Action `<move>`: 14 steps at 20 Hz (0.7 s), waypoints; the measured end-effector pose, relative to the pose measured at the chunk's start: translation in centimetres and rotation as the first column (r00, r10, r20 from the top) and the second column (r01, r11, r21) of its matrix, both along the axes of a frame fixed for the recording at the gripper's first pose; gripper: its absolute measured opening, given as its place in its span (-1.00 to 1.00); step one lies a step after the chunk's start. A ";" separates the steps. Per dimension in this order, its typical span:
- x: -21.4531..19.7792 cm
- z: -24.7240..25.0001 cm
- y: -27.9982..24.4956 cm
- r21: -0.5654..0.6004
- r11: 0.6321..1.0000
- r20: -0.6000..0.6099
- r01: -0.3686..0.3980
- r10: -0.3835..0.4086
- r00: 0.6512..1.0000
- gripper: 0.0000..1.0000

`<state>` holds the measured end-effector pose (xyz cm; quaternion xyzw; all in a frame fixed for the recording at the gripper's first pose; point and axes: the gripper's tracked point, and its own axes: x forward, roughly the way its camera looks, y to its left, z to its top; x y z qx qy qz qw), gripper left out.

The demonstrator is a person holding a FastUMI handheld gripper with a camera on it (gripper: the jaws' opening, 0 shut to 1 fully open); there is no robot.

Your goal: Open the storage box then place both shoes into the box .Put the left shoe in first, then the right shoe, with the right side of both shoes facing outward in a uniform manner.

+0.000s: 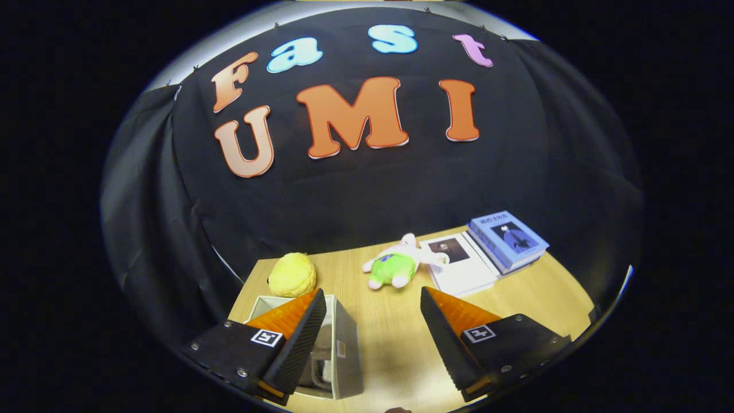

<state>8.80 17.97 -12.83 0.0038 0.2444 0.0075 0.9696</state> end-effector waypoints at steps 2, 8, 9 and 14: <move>0.4 4.2 -2.8 -0.041 0.999 0.070 0.015 -0.012 0.997 0.97; -2.4 14.3 -9.8 -0.081 0.996 0.226 0.044 -0.025 0.974 0.97; -3.2 15.4 -11.0 -0.098 0.994 0.239 0.046 -0.021 0.971 0.97; -6.8 19.5 -15.7 -0.113 0.990 0.306 0.088 -0.050 0.951 0.97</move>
